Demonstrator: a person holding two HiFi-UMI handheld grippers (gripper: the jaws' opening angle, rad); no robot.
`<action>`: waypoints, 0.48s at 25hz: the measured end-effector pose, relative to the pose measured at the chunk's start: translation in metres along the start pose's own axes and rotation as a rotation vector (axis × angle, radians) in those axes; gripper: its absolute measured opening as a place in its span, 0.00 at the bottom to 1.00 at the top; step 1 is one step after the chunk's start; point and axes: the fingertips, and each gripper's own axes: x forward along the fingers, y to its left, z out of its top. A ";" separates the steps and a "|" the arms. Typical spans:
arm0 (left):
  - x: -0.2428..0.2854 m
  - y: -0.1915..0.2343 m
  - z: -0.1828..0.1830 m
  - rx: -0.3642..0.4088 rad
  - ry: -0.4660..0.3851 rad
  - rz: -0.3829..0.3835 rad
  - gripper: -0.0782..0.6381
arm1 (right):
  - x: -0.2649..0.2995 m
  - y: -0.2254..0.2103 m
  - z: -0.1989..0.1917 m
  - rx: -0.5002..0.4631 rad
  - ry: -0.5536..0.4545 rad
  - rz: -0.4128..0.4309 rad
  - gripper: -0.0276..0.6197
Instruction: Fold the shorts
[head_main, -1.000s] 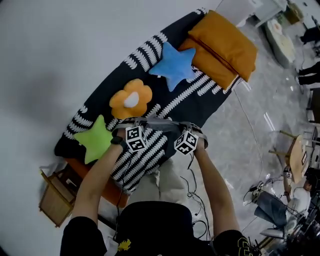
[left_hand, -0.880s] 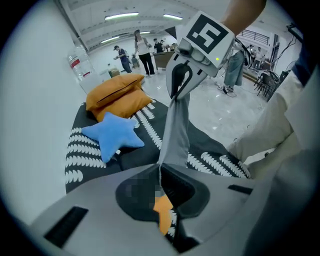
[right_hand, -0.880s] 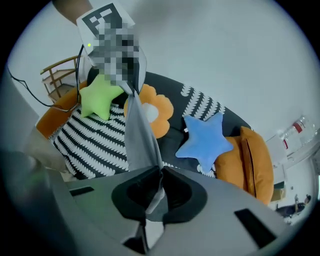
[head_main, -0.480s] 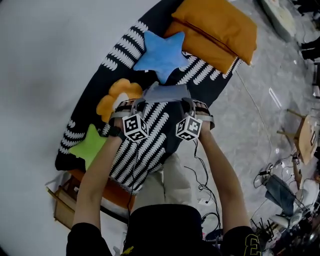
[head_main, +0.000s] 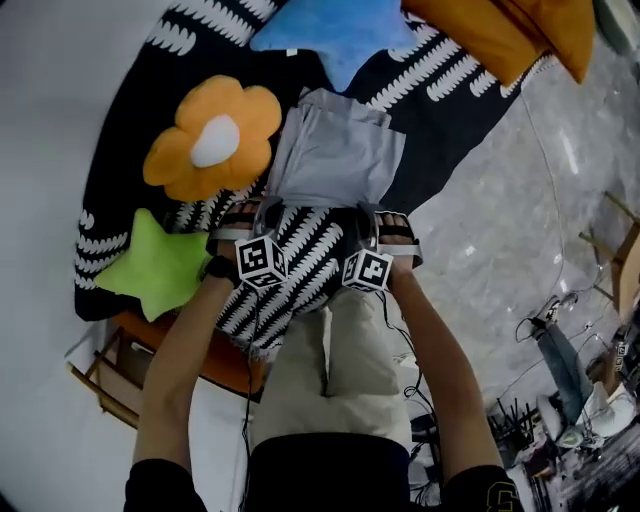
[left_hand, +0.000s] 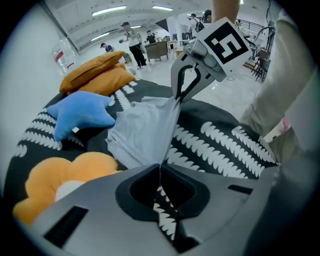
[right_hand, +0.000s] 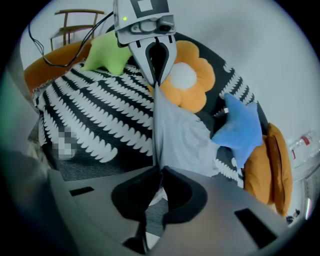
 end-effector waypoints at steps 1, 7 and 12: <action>0.003 -0.013 -0.007 -0.006 0.006 -0.012 0.14 | 0.000 0.015 0.001 -0.001 -0.001 0.015 0.11; -0.017 -0.074 -0.030 -0.072 0.028 -0.064 0.14 | -0.028 0.074 0.009 0.043 0.027 0.092 0.11; -0.035 -0.116 -0.048 -0.025 0.017 -0.135 0.14 | -0.047 0.119 0.017 0.108 0.016 0.207 0.11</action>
